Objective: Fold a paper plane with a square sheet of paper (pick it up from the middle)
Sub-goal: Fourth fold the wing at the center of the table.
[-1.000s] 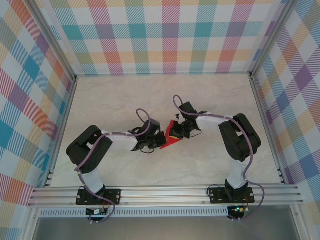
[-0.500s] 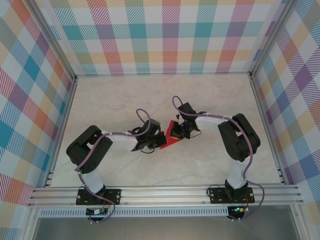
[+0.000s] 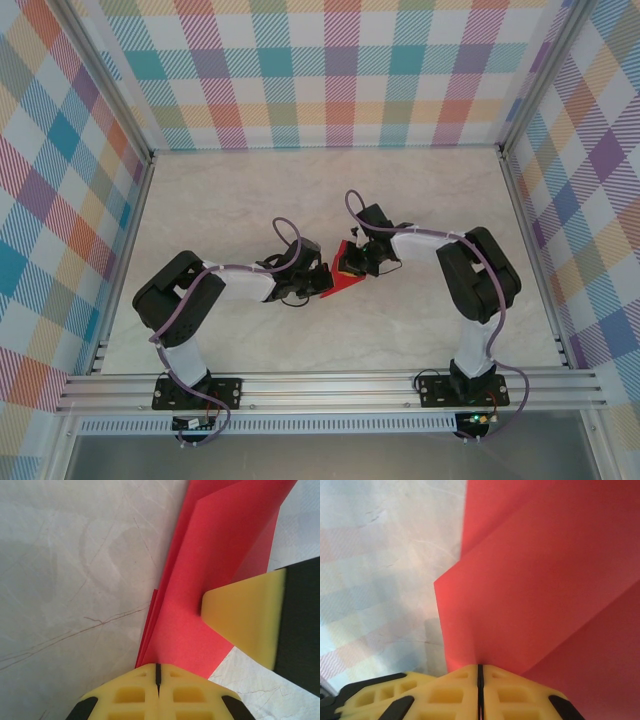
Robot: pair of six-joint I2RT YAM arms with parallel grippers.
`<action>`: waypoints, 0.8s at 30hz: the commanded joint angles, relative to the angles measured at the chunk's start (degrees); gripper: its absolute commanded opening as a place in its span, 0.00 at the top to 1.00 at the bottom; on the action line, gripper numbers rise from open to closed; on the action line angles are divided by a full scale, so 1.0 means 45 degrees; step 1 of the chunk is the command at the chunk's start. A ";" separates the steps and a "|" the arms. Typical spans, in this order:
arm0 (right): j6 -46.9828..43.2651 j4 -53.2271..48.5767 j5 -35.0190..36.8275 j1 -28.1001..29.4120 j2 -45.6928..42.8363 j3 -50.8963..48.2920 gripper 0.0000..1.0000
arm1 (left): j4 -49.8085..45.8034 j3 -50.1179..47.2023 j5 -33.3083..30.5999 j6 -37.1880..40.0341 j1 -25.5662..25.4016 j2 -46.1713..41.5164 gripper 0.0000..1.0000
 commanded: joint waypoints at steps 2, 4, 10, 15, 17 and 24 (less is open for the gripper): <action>-0.0114 -0.0802 0.0774 0.0011 0.0562 0.0172 0.92 | -0.1143 0.0061 0.0099 0.0102 -0.0053 0.0058 0.93; -0.0046 -0.0945 0.0971 0.0005 0.0698 0.0134 0.92 | -0.1133 0.0102 0.0127 0.0109 -0.0057 -0.0209 0.91; 0.0103 -0.1099 0.1235 0.0010 0.0781 0.0132 0.92 | -0.0811 0.0117 0.0582 0.0089 -0.0075 -0.1009 0.85; 0.0158 -0.1202 0.1372 0.0017 0.0798 0.0167 0.92 | -0.0773 0.0104 0.0662 0.0054 -0.0161 -0.1477 0.83; 0.0191 -0.1253 0.1394 0.0007 0.0854 0.0172 0.92 | -0.0780 0.0159 0.0723 -0.0020 -0.0239 -0.1406 0.83; 0.0332 -0.1353 0.1452 0.0005 0.1013 0.0206 0.92 | -0.1149 0.0376 0.0753 -0.0219 -0.0381 -0.0721 0.82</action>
